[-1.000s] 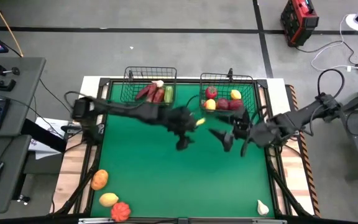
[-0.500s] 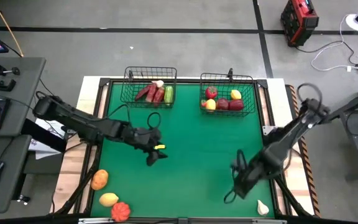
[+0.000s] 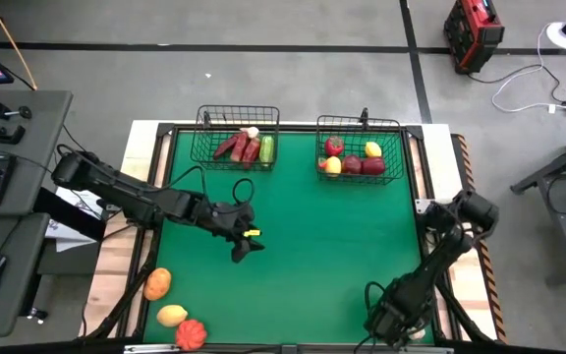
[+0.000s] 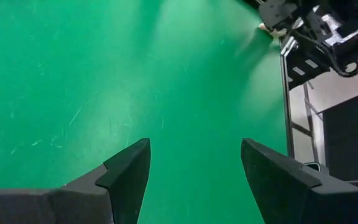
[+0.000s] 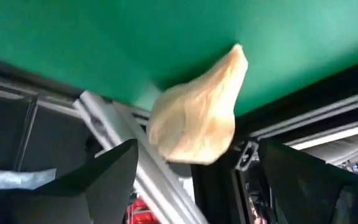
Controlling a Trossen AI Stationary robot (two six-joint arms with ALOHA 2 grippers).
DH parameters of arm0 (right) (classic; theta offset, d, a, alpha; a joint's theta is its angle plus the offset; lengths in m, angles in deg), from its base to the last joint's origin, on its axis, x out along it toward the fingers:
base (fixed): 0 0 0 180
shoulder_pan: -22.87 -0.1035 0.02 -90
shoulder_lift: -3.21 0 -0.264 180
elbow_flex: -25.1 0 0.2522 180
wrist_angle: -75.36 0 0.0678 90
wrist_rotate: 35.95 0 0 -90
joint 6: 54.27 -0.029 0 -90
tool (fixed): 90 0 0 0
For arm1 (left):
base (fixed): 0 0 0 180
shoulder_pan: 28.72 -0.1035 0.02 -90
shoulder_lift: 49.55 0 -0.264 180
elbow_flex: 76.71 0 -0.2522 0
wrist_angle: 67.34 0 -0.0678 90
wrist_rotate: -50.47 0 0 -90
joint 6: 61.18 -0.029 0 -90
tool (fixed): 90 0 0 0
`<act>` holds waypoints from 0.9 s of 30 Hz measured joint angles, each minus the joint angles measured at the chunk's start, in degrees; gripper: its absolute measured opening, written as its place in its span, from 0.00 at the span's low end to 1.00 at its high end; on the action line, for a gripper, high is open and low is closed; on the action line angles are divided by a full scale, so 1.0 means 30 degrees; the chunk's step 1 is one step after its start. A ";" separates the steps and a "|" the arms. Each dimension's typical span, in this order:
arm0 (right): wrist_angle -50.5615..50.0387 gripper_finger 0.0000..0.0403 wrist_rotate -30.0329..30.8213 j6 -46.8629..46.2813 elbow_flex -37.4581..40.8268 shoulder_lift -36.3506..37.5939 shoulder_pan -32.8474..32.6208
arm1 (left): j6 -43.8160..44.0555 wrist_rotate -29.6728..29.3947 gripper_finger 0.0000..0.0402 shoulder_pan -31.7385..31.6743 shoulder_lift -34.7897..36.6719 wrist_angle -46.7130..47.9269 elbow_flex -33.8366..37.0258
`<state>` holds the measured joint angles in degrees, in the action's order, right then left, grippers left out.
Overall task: Sort produce into baskets
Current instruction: Put the white garlic into the left wire basket
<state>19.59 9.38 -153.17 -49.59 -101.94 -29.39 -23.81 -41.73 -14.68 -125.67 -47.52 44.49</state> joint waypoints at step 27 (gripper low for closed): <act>0.0946 0.35 -0.1948 0.3474 0.0087 -0.1421 -0.0228 | -0.1924 0.1345 0.60 -0.1573 0.2760 -0.0152 0.0000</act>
<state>22.43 3.54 -142.75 -49.33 -106.21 -30.07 -29.58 -37.70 -19.40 -117.39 -47.97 44.49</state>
